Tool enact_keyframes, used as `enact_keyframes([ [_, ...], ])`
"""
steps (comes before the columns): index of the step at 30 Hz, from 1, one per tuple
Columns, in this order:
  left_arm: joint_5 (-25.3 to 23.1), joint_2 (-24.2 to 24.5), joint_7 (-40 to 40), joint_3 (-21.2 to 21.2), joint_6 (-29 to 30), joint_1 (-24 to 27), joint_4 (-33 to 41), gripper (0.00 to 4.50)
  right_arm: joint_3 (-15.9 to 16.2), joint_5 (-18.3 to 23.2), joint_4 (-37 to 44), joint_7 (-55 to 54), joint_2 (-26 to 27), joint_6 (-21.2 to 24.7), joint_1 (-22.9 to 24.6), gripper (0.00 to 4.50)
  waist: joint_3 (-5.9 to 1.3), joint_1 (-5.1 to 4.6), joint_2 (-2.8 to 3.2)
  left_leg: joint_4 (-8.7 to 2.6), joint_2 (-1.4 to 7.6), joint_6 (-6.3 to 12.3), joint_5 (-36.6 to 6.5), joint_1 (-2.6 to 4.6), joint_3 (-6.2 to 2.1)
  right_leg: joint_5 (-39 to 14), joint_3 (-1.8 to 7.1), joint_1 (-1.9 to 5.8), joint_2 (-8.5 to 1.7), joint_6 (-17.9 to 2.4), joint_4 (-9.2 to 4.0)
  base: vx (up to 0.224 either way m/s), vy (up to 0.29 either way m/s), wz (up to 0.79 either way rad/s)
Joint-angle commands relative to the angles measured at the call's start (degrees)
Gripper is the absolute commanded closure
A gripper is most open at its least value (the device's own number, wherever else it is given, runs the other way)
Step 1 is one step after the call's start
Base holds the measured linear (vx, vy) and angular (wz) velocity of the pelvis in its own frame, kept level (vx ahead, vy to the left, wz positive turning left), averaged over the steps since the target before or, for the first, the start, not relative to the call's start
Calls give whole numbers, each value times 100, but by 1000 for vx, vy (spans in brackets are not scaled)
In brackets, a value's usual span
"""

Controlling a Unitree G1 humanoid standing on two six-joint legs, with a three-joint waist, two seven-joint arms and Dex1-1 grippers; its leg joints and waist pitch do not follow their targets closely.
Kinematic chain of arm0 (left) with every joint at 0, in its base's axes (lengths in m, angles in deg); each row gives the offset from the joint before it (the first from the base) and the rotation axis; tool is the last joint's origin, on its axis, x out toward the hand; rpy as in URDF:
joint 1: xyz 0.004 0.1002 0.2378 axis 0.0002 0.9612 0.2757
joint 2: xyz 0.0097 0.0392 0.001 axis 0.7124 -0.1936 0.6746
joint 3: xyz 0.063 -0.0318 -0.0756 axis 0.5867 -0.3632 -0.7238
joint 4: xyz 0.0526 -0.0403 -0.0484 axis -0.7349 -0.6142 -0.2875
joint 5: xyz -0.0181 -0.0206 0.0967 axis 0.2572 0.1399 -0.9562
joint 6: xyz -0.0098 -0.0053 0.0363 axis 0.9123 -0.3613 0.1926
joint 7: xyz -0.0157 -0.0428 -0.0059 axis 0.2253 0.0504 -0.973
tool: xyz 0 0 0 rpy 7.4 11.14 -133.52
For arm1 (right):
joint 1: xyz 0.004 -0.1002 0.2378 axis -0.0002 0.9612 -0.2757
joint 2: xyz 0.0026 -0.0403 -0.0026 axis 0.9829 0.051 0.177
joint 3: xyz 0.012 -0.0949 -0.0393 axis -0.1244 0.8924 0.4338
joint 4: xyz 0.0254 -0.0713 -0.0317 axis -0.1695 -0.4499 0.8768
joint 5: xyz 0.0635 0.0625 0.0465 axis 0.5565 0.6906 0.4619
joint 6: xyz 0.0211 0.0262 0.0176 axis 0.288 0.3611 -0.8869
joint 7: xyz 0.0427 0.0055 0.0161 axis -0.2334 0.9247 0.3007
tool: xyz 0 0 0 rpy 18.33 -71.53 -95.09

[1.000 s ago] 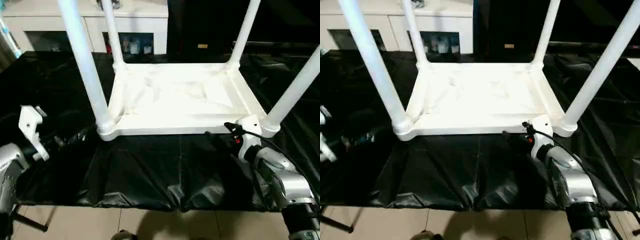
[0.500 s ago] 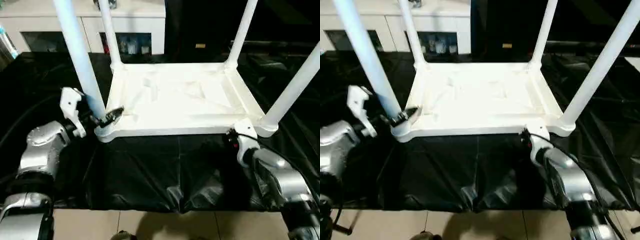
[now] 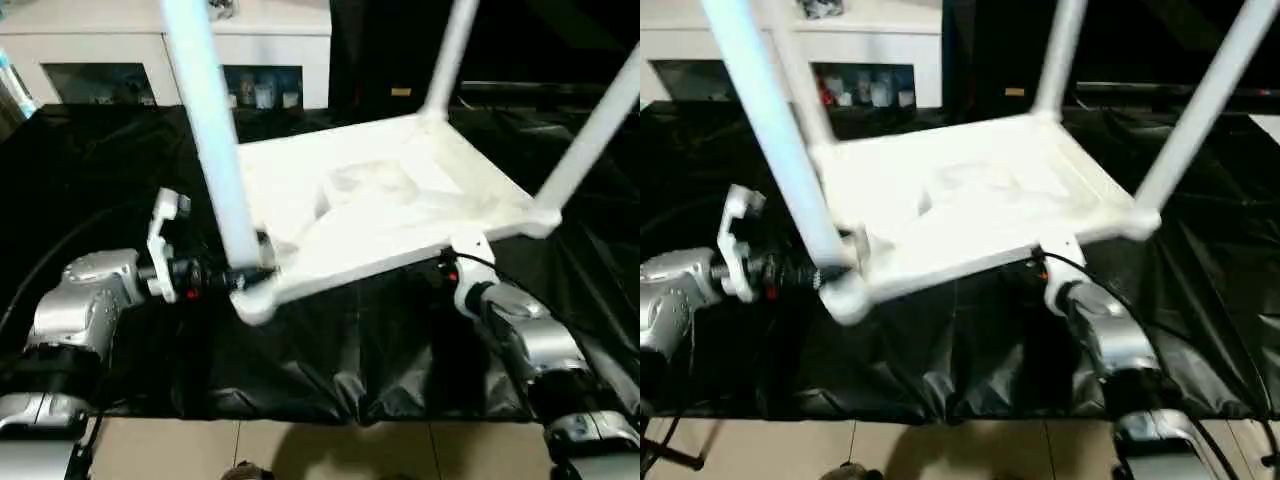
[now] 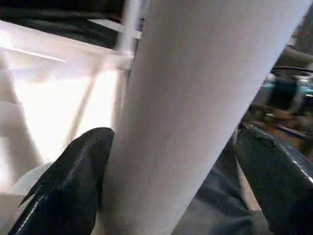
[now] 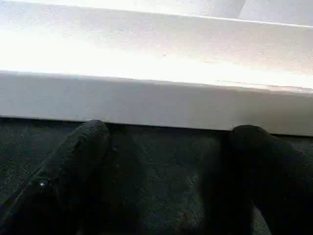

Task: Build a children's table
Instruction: Rotate table base

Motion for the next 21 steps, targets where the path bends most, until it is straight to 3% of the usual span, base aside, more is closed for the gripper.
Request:
enact_keyframes([
  [1,292,-58,108,211,416,191,682,5,211,-51,-220,139,241,-295,-289,0,-392,2,58,-433,147,-235,-1544,144,-61,-891,91,227,-194,-1425,-335,0,0,0],
  [7,574,-534,-452,160,763,311,1428,5,467,-95,-662,675,621,-638,-594,0,-371,-127,30,-434,141,-147,-1625,128,-60,-1037,93,245,-177,-1460,-374,0,0,0],
  [8,574,-560,-483,164,770,306,1437,5,476,-92,-672,703,637,-645,-603,0,-372,-136,6,-435,146,-127,-1618,126,-59,-1031,94,249,-177,-1457,-375,0,0,0],
  [12,760,-851,-729,179,969,300,1663,5,518,-122,-930,969,825,-816,-757,0,-377,-161,22,-429,141,-104,-1525,126,-65,-1016,96,249,-173,-1473,-371,0,0,0],
  [17,924,-1087,-770,335,1228,268,1976,5,578,-175,-1167,1144,945,-975,-867,0,-386,-169,24,-414,135,-14,-1330,116,-58,-620,81,270,-150,-1573,-344,0,0,0],
  [21,1058,-1468,-862,494,1345,146,2099,5,683,-212,-1205,1415,1054,-1083,-838,0,-370,-180,29,-427,141,-38,-1527,127,-59,-965,86,262,-158,-1528,-379,0,0,0],
])
